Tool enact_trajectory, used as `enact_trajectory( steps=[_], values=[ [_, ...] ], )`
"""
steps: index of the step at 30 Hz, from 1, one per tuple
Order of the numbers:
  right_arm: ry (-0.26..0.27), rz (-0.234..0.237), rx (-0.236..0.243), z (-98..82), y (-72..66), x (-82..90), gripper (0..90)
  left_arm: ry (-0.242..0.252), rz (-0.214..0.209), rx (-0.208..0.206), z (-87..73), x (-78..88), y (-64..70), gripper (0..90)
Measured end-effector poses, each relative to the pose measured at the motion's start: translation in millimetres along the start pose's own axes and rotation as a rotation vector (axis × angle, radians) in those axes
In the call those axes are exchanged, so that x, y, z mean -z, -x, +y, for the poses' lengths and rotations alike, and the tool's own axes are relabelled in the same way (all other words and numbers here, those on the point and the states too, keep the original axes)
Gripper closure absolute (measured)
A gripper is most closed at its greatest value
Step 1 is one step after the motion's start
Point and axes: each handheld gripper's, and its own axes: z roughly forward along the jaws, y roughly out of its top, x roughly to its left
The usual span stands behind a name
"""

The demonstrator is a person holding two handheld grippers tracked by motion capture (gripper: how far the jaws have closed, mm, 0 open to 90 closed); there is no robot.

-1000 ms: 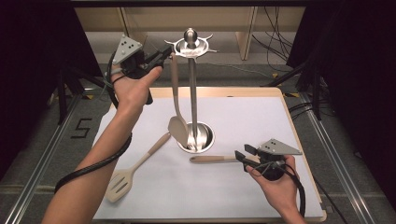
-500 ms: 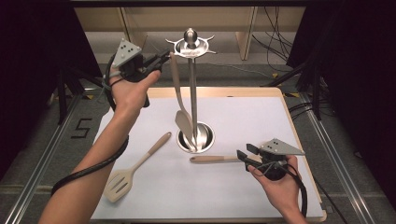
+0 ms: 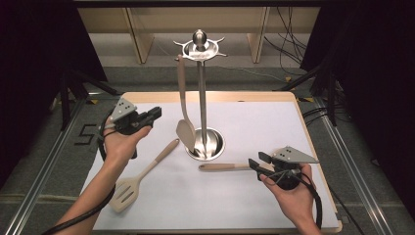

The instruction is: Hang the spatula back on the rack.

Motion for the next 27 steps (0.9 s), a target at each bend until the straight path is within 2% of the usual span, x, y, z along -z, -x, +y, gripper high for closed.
enact_trajectory(
  steps=[2, 3, 4, 5, 6, 7, 9, 10, 11, 13, 14, 16, 18, 19, 20, 21, 22, 23, 24, 25, 27],
  values=[
    [-0.022, -0.006, 0.009, 0.1, 0.5, 1.2, 55.2, -0.045, -0.005, -0.012, -11.3, 2.6, -0.1, 83.6],
    [-0.016, -0.009, 0.033, 0.4, 2.2, 0.7, 55.2, -0.074, -0.011, -0.023, -18.1, 4.1, 0.1, 83.3],
    [-0.018, -0.007, 0.011, -0.1, 0.6, 0.2, 55.2, -0.120, -0.027, -0.028, -28.6, 5.8, 0.4, 83.1],
    [-0.019, -0.002, 0.041, 0.1, 3.3, -1.1, 55.2, -0.146, -0.029, -0.028, -33.7, 6.8, 0.4, 82.9],
    [-0.015, 0.007, 0.044, -0.4, 3.9, -2.2, 55.2, -0.173, -0.028, -0.027, -38.6, 7.9, 0.3, 83.0],
    [-0.011, -0.003, 0.060, -0.8, 5.0, -2.8, 55.2, -0.215, -0.029, -0.026, -46.4, 9.1, -0.6, 83.1],
    [-0.053, -0.001, 0.010, -1.9, 1.9, -1.5, 55.4, -0.266, -0.028, -0.024, -56.4, 10.0, -3.0, 83.0],
    [-0.051, 0.009, 0.010, -2.1, 1.9, -2.7, 55.5, -0.293, -0.027, -0.014, -62.8, 9.7, -4.7, 82.9],
    [-0.053, 0.010, 0.020, -2.4, 2.2, -3.0, 55.7, -0.329, -0.024, -0.029, -65.5, 10.1, -6.9, 82.6],
    [-0.043, 0.008, 0.054, -1.9, 4.0, -4.1, 56.0, -0.380, -0.011, -0.020, -73.7, 9.1, -10.0, 82.1],
    [-0.056, 0.016, 0.010, -1.7, 0.8, -3.3, 56.0, -0.404, -0.013, -0.023, -76.9, 8.8, -11.3, 81.7],
    [-0.051, 0.014, 0.051, -1.3, 3.4, -3.4, 56.2, -0.435, -0.008, -0.020, -83.5, 8.7, -12.8, 81.1],
    [-0.070, 0.018, 0.007, -1.6, 0.6, -2.1, 56.2, -0.499, -0.016, -0.030, -88.9, 9.8, -16.0, 79.0],
    [-0.059, 0.017, 0.039, -1.5, 3.3, -3.0, 56.2, -0.507, -0.013, -0.025, -90.8, 9.5, -16.4, 77.8],
    [-0.059, 0.029, 0.028, -1.7, 3.1, -4.0, 56.2, -0.523, -0.009, -0.031, -92.3, 9.7, -17.2, 77.1],
    [-0.051, 0.004, 0.064, -1.2, 5.6, -3.4, 56.2, -0.532, 0.002, -0.030, -94.3, 9.4, -16.9, 76.3],
    [-0.053, 0.004, 0.060, -1.1, 5.5, -3.2, 56.3, -0.564, -0.013, -0.053, -94.2, 10.2, -18.0, 74.9],
    [-0.058, 0.009, 0.052, -1.1, 4.9, -2.9, 56.3, -0.567, -0.001, -0.058, -95.4, 9.8, -16.8, 74.1],
    [-0.056, 0.013, 0.053, -1.3, 4.8, -3.2, 56.3, -0.570, -0.006, -0.052, -96.0, 9.5, -16.3, 74.1],
    [-0.057, 0.014, 0.053, -1.2, 4.7, -3.1, 56.3, -0.588, -0.010, -0.063, -98.4, 8.4, -14.6, 73.8],
    [-0.058, 0.011, 0.054, -0.8, 4.8, -3.1, 56.4, -0.599, -0.022, -0.049, -101.7, 8.1, -11.6, 73.8]
  ],
)
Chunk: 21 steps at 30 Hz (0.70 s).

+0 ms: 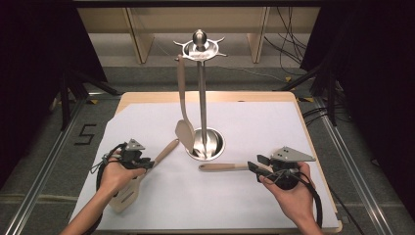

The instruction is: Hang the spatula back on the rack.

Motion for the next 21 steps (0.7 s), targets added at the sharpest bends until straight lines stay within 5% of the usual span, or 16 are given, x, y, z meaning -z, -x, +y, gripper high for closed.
enact_trajectory(
  steps=[2, 5, 8, 12, 16, 17, 21],
  values=[
    [-0.011, 0.012, -0.047, -0.1, -3.5, 0.3, 56.4, -0.047, -0.005, -0.023, -2.8, -1.0, 1.9, 74.3],
    [-0.022, 0.006, -0.033, 0.5, -2.4, 1.8, 56.4, -0.116, -0.007, -0.040, -7.2, -2.1, 3.5, 75.3],
    [-0.029, 0.014, -0.051, 0.5, -3.6, 1.6, 56.4, -0.131, -0.001, -0.037, -9.1, -3.6, 4.4, 76.5],
    [-0.016, 0.012, 0.006, -0.2, -0.7, 0.3, 56.6, -0.163, -0.001, -0.041, -10.8, -5.3, 5.8, 80.6],
    [-0.029, 0.023, -0.015, -0.2, -2.6, -0.6, 56.6, -0.224, -0.043, -0.053, -12.5, -7.5, 11.0, 86.7],
    [-0.045, 0.025, -0.059, -0.2, -6.4, 0.5, 56.6, -0.233, -0.045, -0.049, -13.3, -8.3, 12.9, 87.5],
    [-0.025, 0.029, -0.024, -1.9, -4.5, -3.7, 56.6, -0.271, -0.035, -0.068, -14.1, -7.4, 12.0, 89.0]
  ],
)
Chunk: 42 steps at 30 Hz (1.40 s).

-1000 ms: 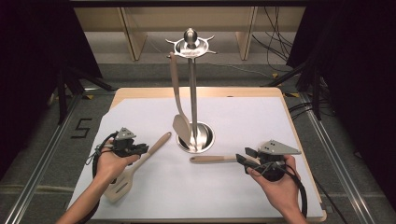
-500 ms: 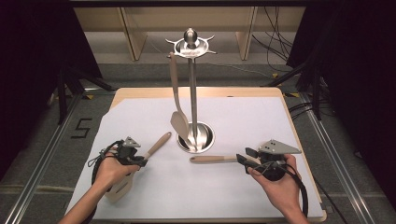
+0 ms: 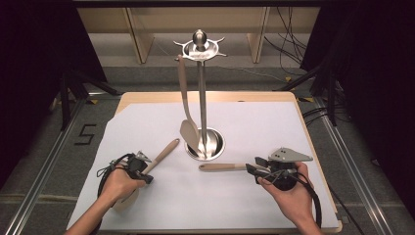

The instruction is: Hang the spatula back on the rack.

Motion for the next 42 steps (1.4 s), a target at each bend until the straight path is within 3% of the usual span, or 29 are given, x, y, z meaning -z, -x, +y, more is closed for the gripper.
enact_trajectory(
  steps=[1, 4, 7, 8, 10, 13, 17, 18, 20, 21, 23, 24, 25, 27, 31, 33, 34, 35, 36, 37, 40, 41, 42],
  values=[
    [-0.020, -0.007, 0.004, 0.3, 0.3, 1.3, 56.5, -0.004, 0.016, 0.004, -0.5, 0.3, -0.1, 89.0],
    [-0.023, -0.002, -0.004, 0.2, -0.1, 1.0, 56.6, -0.001, 0.020, 0.015, -3.1, 1.3, -2.8, 89.1],
    [-0.024, -0.001, -0.004, 0.0, -0.8, 0.8, 56.6, -0.017, 0.050, 0.024, -5.8, 3.9, -6.9, 89.1],
    [-0.016, -0.002, 0.024, 0.1, 1.4, 0.1, 56.5, -0.018, 0.050, 0.031, -6.9, 4.3, -8.6, 89.2],
    [-0.013, 0.005, -0.005, -0.1, -1.4, -0.6, 56.6, -0.009, 0.038, 0.042, -8.9, 5.1, -11.4, 89.2],
    [-0.009, -0.008, 0.041, 1.4, 2.0, -0.9, 56.6, -0.018, 0.037, 0.040, -9.4, 5.6, -12.5, 89.2],
    [-0.006, -0.001, 0.033, 1.6, 2.3, -0.7, 56.5, -0.023, 0.039, 0.051, -9.5, 5.9, -14.9, 89.2],
    [-0.021, 0.009, 0.000, 1.8, 1.0, 1.2, 56.5, -0.027, 0.047, 0.047, -9.4, 6.5, -15.2, 89.2],
    [-0.020, 0.012, 0.004, 1.6, 1.7, 1.2, 56.6, -0.026, 0.052, 0.044, -9.4, 6.5, -14.9, 88.9],
    [-0.008, -0.007, 0.022, 2.0, 2.9, 2.6, 56.6, -0.025, 0.055, 0.034, -9.1, 7.2, -14.7, 88.9],
    [-0.023, 0.002, -0.022, 2.2, 1.2, 3.8, 56.5, 0.006, 0.066, 0.016, -8.3, 11.1, -13.1, 85.4],
    [-0.002, -0.003, 0.016, 3.0, 4.0, 3.6, 56.5, 0.031, 0.064, 0.000, -6.7, 13.5, -12.9, 78.6],
    [-0.002, -0.003, 0.016, 3.0, 4.0, 3.6, 56.5, 0.053, 0.070, -0.015, -4.5, 16.7, -12.7, 78.6],
    [-0.007, 0.015, 0.001, 4.6, 4.1, 4.4, 56.5, 0.119, 0.091, -0.041, 1.4, 22.0, -12.5, 67.8],
    [-0.002, 0.005, 0.010, 5.1, 4.4, 5.5, 56.5, 0.130, 0.102, -0.068, 5.4, 21.2, -13.1, 62.8],
    [-0.022, 0.008, 0.015, 5.4, 6.4, 6.6, 56.4, 0.161, 0.110, -0.062, 6.0, 18.6, -12.2, 60.2],
    [-0.018, 0.002, -0.033, 4.6, 3.8, 6.3, 56.4, 0.175, 0.117, -0.067, 6.1, 17.4, -11.7, 60.2],
    [-0.016, 0.006, -0.037, 4.7, 4.5, 6.0, 56.4, 0.180, 0.119, -0.071, 6.1, 17.1, -11.1, 59.3],
    [-0.018, -0.001, -0.006, 5.6, 8.5, 5.5, 56.2, 0.185, 0.115, -0.070, 6.2, 16.7, -11.1, 59.0],
    [-0.018, -0.001, -0.006, 5.6, 8.5, 5.5, 56.2, 0.194, 0.116, -0.070, 6.4, 16.1, -11.3, 59.0],
    [-0.026, -0.008, -0.023, 6.7, 10.7, 4.8, 56.1, 0.194, 0.114, -0.072, 6.3, 14.7, -12.1, 58.6],
    [-0.023, -0.008, -0.027, 6.9, 11.4, 4.1, 56.0, 0.174, 0.096, -0.049, 5.5, 15.7, -11.1, 58.5],
    [-0.039, -0.008, -0.027, 6.8, 11.5, 3.8, 55.9, 0.203, 0.116, -0.074, 5.4, 15.0, -11.5, 58.4]
  ],
)
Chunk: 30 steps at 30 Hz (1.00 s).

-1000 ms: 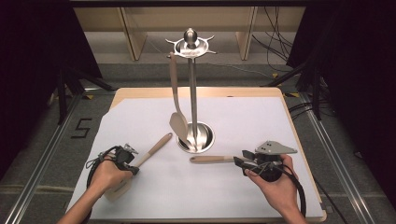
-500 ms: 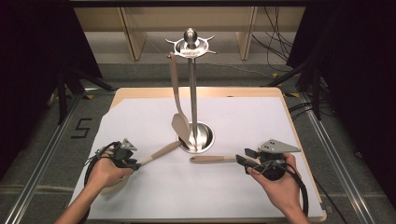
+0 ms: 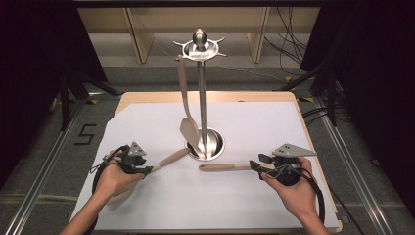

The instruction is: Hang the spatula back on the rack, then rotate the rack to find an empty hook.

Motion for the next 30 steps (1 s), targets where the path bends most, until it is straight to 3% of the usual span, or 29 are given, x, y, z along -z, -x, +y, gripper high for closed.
enact_trajectory(
  steps=[1, 4, 5, 6, 8, 12, 13, 14, 15, 16, 17, 18, 19, 20, 21, 23, 24, 26, 27, 30],
  values=[
    [-0.007, 0.005, -0.010, -0.5, -1.0, -0.5, 55.9, 0.004, -0.005, 0.007, 0.0, 0.6, 0.6, 58.3],
    [0.006, 0.002, 0.025, -1.2, -1.6, -1.2, 55.9, 0.017, 0.007, 0.000, 1.3, 2.6, 2.7, 58.4],
    [0.015, -0.002, 0.069, -0.4, 0.2, -0.8, 55.8, 0.014, -0.003, -0.002, 2.5, 4.7, 2.3, 58.5],
    [0.013, 0.003, 0.039, -0.2, -3.2, 1.0, 55.7, 0.016, 0.005, 0.002, 3.4, 5.5, 1.9, 58.6],
    [0.020, -0.005, 0.087, 0.3, -0.7, 1.3, 55.7, 0.022, 0.010, 0.001, 5.9, 6.8, 1.9, 58.9],
    [0.023, -0.004, 0.044, 0.0, -3.5, 4.7, 56.4, 0.013, -0.014, 0.002, 10.1, 5.5, 1.1, 59.3],
    [0.038, -0.007, 0.072, 0.6, -1.8, 5.3, 56.7, 0.003, -0.006, -0.002, 10.6, 4.5, 1.3, 59.7],
    [0.049, -0.004, 0.047, 0.2, -4.5, 5.4, 56.9, -0.004, -0.011, -0.017, 11.2, 4.2, 1.6, 60.1],
    [0.036, -0.002, 0.056, 0.9, -5.5, 8.1, 57.1, -0.002, -0.012, -0.004, 11.7, 2.9, 3.3, 60.3],
    [0.042, -0.004, 0.092, 1.2, -4.2, 9.1, 57.4, -0.007, -0.018, -0.012, 12.3, 2.0, 3.6, 60.4],
    [0.034, 0.002, 0.069, 0.2, -6.1, 10.3, 57.7, -0.016, -0.023, -0.014, 13.6, 0.8, 4.7, 60.4],
    [0.042, -0.006, 0.092, -0.4, -3.8, 11.3, 58.1, -0.022, -0.026, -0.016, 14.5, 0.0, 5.1, 60.4],
    [0.027, -0.007, 0.062, -1.1, -5.2, 13.4, 58.6, -0.031, -0.030, -0.023, 16.0, -1.0, 5.0, 60.4],
    [0.034, -0.008, 0.085, -1.8, -2.6, 14.2, 59.0, -0.036, -0.029, -0.024, 17.6, -2.4, 5.2, 60.3],
    [0.031, -0.004, 0.053, -3.1, -3.9, 15.2, 59.4, -0.044, -0.033, -0.027, 20.0, -4.0, 5.3, 60.4],
    [0.041, -0.017, 0.080, -3.8, 0.1, 17.0, 60.5, -0.056, -0.031, -0.037, 23.2, -6.1, 4.6, 60.4],
    [0.032, -0.011, 0.062, -4.1, -1.0, 18.4, 60.9, -0.063, -0.037, -0.036, 24.7, -8.1, 4.2, 60.4],
    [0.045, -0.028, 0.103, -3.3, 2.6, 19.1, 62.0, -0.083, -0.036, -0.043, 27.2, -9.5, 3.3, 60.5],
    [0.040, -0.013, 0.067, -3.3, 0.2, 19.4, 62.3, -0.088, -0.035, -0.041, 28.0, -10.6, 2.9, 60.6],
    [0.042, -0.013, 0.090, -0.5, 1.3, 21.8, 62.9, -0.123, -0.035, -0.050, 28.8, -11.0, 1.9, 60.5]
  ],
)
